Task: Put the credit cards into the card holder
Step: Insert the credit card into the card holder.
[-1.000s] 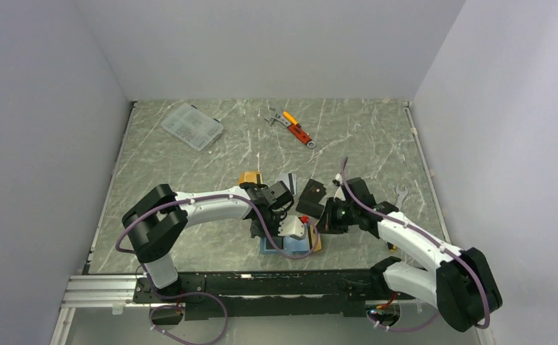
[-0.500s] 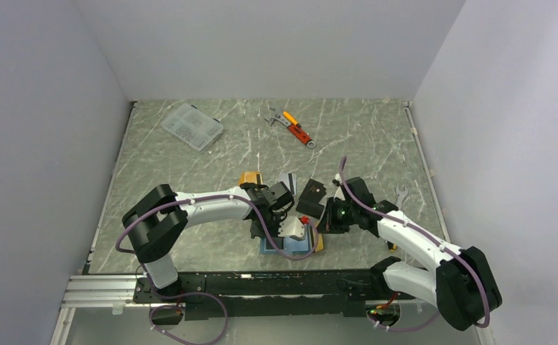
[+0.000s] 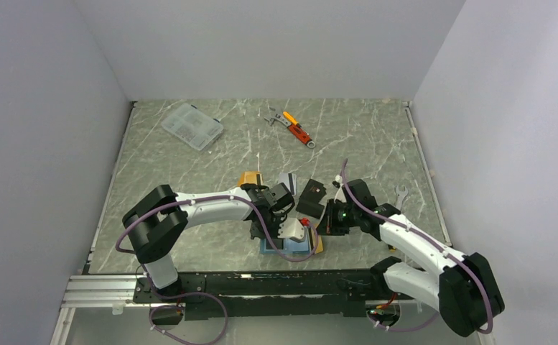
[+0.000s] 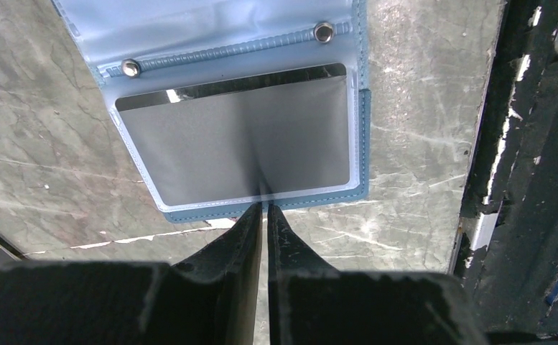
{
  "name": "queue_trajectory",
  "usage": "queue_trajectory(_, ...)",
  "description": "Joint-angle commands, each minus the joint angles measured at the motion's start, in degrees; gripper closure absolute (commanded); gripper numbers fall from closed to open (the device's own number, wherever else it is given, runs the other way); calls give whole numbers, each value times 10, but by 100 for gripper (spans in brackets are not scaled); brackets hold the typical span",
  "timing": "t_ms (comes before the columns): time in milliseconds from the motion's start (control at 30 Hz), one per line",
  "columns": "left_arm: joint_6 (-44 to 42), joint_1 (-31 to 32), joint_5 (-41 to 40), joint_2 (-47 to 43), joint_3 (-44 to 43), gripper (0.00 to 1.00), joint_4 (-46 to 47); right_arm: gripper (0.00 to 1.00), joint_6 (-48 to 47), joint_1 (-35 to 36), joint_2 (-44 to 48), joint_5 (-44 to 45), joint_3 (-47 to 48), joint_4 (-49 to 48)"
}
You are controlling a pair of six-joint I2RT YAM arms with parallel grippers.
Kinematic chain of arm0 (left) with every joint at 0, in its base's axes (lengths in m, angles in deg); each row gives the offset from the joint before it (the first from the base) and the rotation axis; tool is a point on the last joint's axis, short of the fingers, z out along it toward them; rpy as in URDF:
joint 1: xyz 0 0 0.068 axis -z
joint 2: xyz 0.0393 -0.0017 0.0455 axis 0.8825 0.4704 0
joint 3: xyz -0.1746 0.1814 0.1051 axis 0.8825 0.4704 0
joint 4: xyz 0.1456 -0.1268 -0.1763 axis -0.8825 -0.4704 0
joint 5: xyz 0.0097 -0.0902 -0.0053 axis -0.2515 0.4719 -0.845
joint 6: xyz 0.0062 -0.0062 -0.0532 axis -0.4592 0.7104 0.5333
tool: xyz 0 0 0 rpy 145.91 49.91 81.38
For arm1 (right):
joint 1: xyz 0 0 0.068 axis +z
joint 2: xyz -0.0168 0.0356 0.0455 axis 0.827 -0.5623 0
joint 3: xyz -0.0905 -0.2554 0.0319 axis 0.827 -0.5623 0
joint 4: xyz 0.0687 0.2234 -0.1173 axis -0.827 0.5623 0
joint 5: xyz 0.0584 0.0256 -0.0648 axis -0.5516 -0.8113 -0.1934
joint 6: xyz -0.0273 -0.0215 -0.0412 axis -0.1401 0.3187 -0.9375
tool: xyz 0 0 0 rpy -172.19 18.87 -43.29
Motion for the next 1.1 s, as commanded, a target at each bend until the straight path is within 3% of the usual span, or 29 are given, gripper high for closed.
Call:
queue_trajectory(0,-9,5,-3,-2,-3,87,-8,100,-7,3,-20,-2,-2,-19)
queue_trajectory(333,-9,7,-1,-3,-2,87,-9,100,-5,9,-40,0,-3,-32)
queue_trajectory(733,-10,8,2,-4,-3,88,-12,100,10,11,30,52,2,17)
queue_trajectory(1067,-12,10,-1,-5,0,89,-12,100,-1,54,-17,63,18,-18)
